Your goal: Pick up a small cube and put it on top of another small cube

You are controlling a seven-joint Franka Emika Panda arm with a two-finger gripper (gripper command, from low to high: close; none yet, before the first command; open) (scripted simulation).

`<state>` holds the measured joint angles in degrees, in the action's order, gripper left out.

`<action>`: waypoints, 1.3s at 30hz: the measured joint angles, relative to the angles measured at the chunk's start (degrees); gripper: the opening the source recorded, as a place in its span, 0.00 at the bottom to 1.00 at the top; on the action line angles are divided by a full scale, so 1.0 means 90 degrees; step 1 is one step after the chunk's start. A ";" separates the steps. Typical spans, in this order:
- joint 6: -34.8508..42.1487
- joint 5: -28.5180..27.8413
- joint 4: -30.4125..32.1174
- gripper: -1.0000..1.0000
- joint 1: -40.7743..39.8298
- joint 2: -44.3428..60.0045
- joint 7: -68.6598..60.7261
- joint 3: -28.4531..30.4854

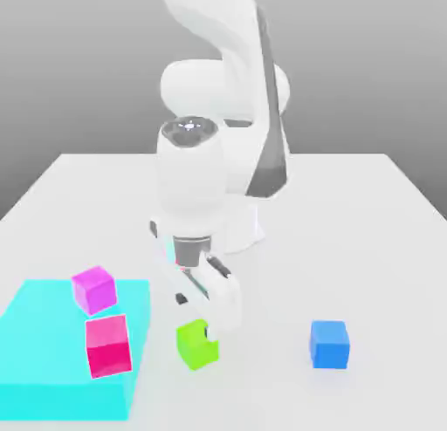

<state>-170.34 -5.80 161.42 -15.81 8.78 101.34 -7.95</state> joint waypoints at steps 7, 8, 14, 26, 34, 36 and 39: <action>-0.0644 -0.0354 -0.0136 0.00 0.0490 0.0790 0.0263 0.0580; -0.0648 -0.0357 -0.0136 0.00 0.0489 0.0790 0.0265 0.0580; -0.0240 -0.0046 -0.0045 0.00 0.0287 0.0278 0.0050 0.0295; 0.1745 0.0935 -0.0369 0.00 0.2140 -0.1396 -0.1753 -0.1024; 0.1038 0.0079 -0.0575 0.00 0.2418 -0.0441 -0.1412 -0.1029; 0.0747 -0.0227 -0.0584 1.00 0.2512 -0.0114 -0.1195 -0.0881; 0.0747 -0.0227 -0.0584 1.00 0.2512 -0.0114 -0.1195 -0.0881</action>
